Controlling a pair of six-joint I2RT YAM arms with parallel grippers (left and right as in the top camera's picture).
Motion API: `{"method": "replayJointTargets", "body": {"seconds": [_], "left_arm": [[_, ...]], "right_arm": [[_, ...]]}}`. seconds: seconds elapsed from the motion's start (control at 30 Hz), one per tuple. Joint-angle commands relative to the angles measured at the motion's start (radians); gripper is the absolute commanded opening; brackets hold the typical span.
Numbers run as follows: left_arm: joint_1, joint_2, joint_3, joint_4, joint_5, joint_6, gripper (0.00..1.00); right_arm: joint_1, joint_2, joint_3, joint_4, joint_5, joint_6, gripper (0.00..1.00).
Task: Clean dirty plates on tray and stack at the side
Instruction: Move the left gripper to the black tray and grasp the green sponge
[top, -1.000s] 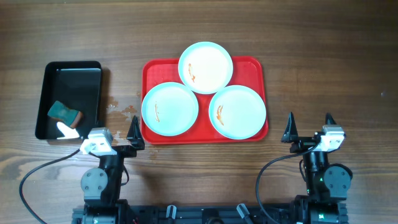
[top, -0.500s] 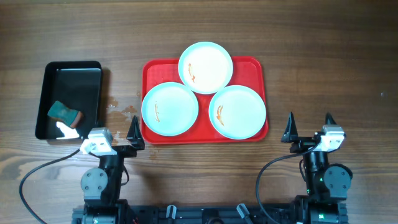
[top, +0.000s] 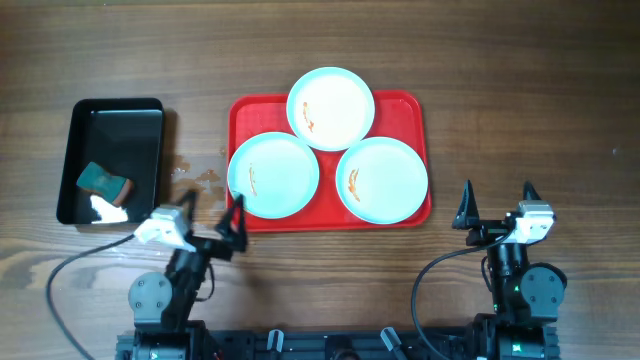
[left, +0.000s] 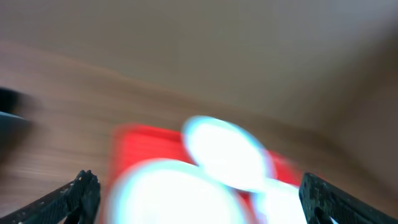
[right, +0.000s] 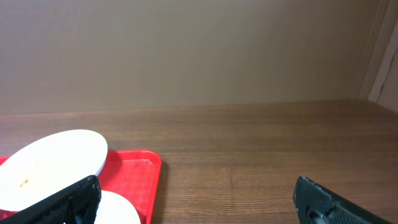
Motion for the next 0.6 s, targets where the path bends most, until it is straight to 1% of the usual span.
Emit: {"method": "replayJointTargets", "body": {"seconds": [0.0,0.03,0.13,0.2,0.27,0.33,0.4,0.5,0.57], "left_arm": [[0.004,-0.001,-0.003,0.025,0.406,-0.294,1.0],[0.005,-0.001,-0.003,0.046,0.41,-0.31,1.0],[0.005,-0.001,0.004,0.186,0.423,-0.312,1.0],[0.005,0.0,0.035,0.197,0.388,-0.301,1.0],[0.005,0.012,0.106,0.101,0.304,-0.24,1.0],[0.005,0.047,0.196,-0.042,0.226,-0.148,1.0],[0.005,0.117,0.307,-0.208,0.109,-0.056,1.0],[0.005,0.298,0.496,-0.448,-0.143,0.031,1.0],[0.005,0.459,0.628,-0.575,-0.249,0.066,1.0]], "right_arm": [[-0.005,-0.002,-0.002,0.002,0.014,-0.013,1.0],[-0.005,-0.002,-0.002,0.002,0.014,-0.013,1.0],[-0.005,-0.002,-0.002,0.002,0.014,-0.013,1.0],[-0.005,-0.002,-0.002,0.002,0.014,-0.013,1.0],[-0.005,-0.002,-0.002,0.002,0.014,-0.013,1.0],[-0.005,-0.002,-0.002,0.002,0.014,-0.013,1.0],[-0.005,-0.002,-0.002,0.002,0.014,-0.013,1.0],[-0.005,-0.002,-0.002,0.002,0.014,-0.013,1.0],[-0.005,-0.002,-0.002,0.002,0.014,-0.013,1.0]]}}
